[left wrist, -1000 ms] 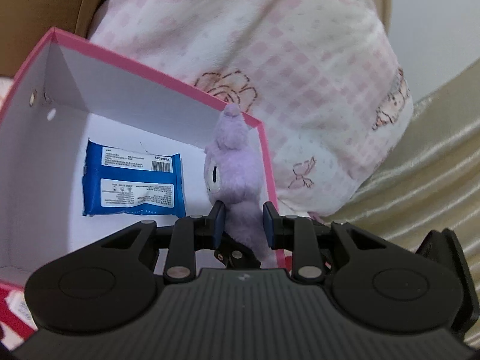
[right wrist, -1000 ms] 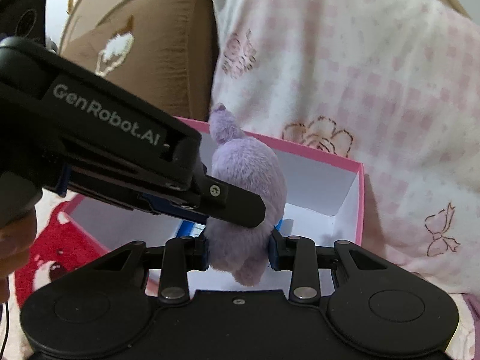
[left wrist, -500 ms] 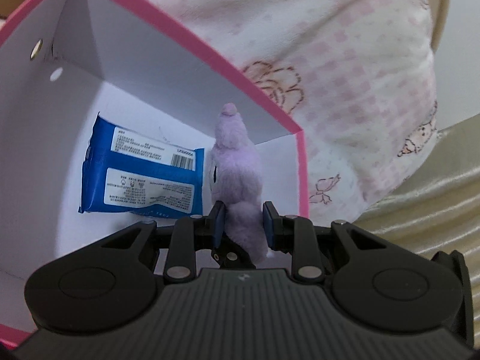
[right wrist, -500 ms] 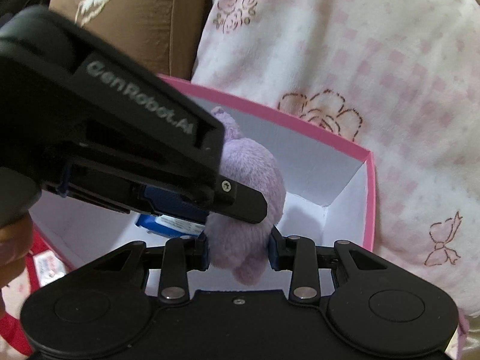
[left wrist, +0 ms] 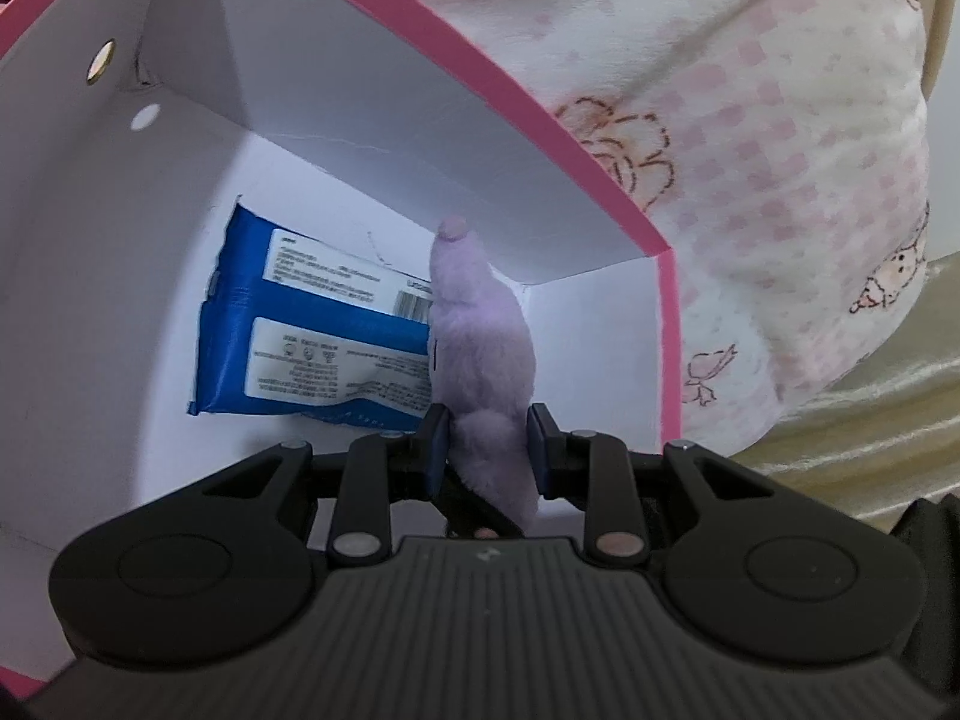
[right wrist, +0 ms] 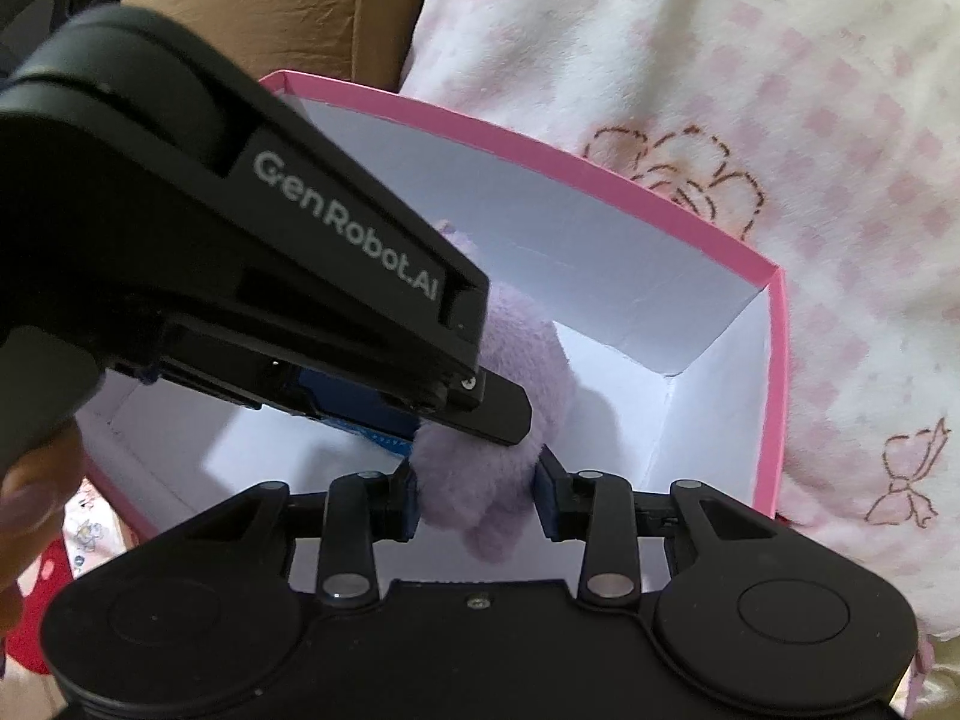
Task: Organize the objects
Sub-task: 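Lower the plush toy into the pink box and open the left gripper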
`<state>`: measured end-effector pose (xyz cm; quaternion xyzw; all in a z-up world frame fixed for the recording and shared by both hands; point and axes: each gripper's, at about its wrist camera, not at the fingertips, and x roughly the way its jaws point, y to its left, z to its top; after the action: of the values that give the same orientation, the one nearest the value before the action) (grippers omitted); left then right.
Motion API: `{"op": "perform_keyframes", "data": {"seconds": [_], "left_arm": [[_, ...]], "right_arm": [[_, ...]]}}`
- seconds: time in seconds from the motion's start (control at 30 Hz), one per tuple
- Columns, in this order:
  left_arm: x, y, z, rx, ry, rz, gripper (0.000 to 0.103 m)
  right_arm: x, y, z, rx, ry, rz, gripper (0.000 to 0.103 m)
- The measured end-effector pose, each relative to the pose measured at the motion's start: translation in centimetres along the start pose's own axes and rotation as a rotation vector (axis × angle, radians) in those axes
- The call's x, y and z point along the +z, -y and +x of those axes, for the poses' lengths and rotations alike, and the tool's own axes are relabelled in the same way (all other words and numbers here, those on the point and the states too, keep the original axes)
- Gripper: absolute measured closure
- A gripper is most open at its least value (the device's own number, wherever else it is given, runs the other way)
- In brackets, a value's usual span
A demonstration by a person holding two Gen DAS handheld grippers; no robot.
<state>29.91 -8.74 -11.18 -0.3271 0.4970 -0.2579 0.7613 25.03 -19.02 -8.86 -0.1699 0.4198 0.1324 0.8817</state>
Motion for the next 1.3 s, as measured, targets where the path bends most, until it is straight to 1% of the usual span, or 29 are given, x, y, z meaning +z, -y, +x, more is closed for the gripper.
{"op": "perform_keyframes", "data": {"seconds": [0.1, 0.17, 0.23, 0.3, 0.4, 0.43, 0.53, 0.67, 0.77, 0.83, 0.9, 0.93, 0.97, 1.03, 1.1, 1.13, 1.23, 1.3], "left_arm": [[0.0, -0.4, 0.1, 0.011, -0.003, -0.013, 0.077], [0.0, -0.6, 0.0, 0.032, -0.007, -0.013, 0.077], [-0.1, -0.7, 0.0, 0.047, -0.015, -0.007, 0.077], [-0.1, -0.7, 0.0, 0.051, -0.023, -0.008, 0.077], [-0.2, -0.3, -0.7, 0.078, -0.009, 0.018, 0.077], [-0.3, -0.2, -1.0, 0.095, 0.003, 0.039, 0.074], [-0.5, 0.3, -1.3, 0.168, 0.028, 0.102, 0.074], [-0.4, 0.0, -1.5, 0.144, 0.034, 0.087, 0.074], [-0.5, 0.4, -1.6, 0.152, 0.056, 0.109, 0.074], [-0.5, 1.0, -1.5, 0.141, 0.068, 0.125, 0.074], [-0.5, 1.4, -1.2, 0.127, 0.064, 0.13, 0.074], [-0.5, 1.6, -1.0, 0.124, 0.057, 0.133, 0.074], [-0.5, 1.9, -0.6, 0.123, 0.053, 0.138, 0.075], [-0.6, 2.4, 0.3, 0.133, 0.049, 0.157, 0.075], [-0.9, 2.8, 1.3, 0.172, 0.029, 0.172, 0.078], [-1.0, 2.9, 1.7, 0.185, 0.027, 0.178, 0.079], [-1.2, 3.3, 2.0, 0.183, 0.03, 0.194, 0.086], [-1.3, 3.4, 2.5, 0.18, 0.011, 0.203, 0.087]], "right_arm": [[-0.1, 0.3, -0.3, 0.032, 0.006, 0.007, 0.058], [-0.2, 0.8, -0.5, 0.076, 0.0, 0.035, 0.054], [-0.3, 1.5, -0.7, 0.128, -0.008, 0.091, 0.054], [-0.4, 1.8, -0.6, 0.146, -0.013, 0.11, 0.055], [-0.7, 1.8, -0.6, 0.127, 0.001, 0.103, 0.059], [-0.7, 1.8, -0.6, 0.119, 0.005, 0.105, 0.06], [-0.9, 2.2, -0.3, 0.096, -0.01, 0.14, 0.06], [-1.1, 2.6, 0.1, 0.107, -0.03, 0.185, 0.06], [-1.4, 1.7, -0.7, 0.083, -0.046, 0.193, 0.061], [-1.5, 1.5, -1.1, 0.07, -0.049, 0.195, 0.061], [-1.5, 1.2, -1.4, 0.055, -0.046, 0.19, 0.061], [-0.8, 1.7, -1.0, 0.037, -0.048, 0.188, 0.062], [-1.0, 1.8, -1.3, 0.025, -0.047, 0.182, 0.062], [-1.0, 1.6, -1.3, 0.01, -0.042, 0.159, 0.062], [-1.1, 1.6, -1.1, 0.011, -0.043, 0.137, 0.062], [-1.2, 2.0, -0.8, 0.007, -0.052, 0.142, 0.065], [-1.3, 2.6, -1.1, 0.035, -0.043, 0.157, 0.065], [-1.4, 2.6, -1.5, 0.045, -0.031, 0.148, 0.064]]}}
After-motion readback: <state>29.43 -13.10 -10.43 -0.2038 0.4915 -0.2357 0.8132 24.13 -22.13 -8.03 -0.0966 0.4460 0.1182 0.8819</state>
